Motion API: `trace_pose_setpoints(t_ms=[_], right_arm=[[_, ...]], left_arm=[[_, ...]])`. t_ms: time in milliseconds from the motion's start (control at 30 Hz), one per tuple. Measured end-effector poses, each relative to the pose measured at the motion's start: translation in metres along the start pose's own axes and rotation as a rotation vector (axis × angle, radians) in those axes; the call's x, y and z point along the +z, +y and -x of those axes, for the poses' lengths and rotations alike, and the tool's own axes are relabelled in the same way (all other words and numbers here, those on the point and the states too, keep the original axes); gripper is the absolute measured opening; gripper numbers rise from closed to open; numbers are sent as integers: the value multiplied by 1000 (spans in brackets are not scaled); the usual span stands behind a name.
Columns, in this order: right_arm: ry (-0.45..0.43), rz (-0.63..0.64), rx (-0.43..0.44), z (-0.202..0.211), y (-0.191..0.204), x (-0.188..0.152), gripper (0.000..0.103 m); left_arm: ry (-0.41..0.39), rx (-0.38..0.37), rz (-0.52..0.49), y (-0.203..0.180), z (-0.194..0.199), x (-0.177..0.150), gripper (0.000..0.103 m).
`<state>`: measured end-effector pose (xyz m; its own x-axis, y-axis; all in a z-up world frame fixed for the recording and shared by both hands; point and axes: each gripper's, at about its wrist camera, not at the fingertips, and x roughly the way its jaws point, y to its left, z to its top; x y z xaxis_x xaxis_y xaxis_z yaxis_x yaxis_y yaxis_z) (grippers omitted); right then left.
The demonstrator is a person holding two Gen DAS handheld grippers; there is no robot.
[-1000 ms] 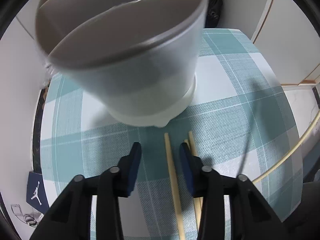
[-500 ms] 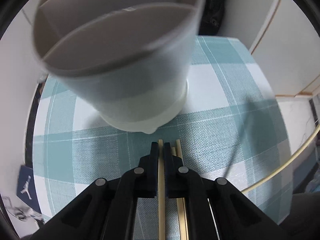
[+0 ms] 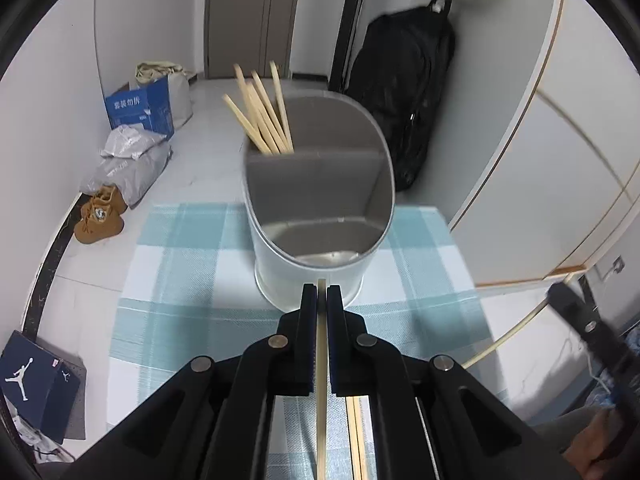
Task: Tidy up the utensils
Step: 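Carry both tools' chopsticks up over the white holder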
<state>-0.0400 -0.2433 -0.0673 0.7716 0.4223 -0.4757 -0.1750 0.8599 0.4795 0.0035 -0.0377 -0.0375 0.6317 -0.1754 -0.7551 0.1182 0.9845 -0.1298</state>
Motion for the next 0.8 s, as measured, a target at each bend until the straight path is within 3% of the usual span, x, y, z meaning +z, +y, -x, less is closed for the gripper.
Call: trace_pose_setpoints(t_ms=[333, 800], right_arm=[[-47, 43, -39, 12, 22, -13, 4], [-52, 114, -17, 12, 48, -4, 4]], left_arm=[[-96, -50, 27, 4, 17, 2, 1], [-112, -109, 6, -3, 44, 18, 1]])
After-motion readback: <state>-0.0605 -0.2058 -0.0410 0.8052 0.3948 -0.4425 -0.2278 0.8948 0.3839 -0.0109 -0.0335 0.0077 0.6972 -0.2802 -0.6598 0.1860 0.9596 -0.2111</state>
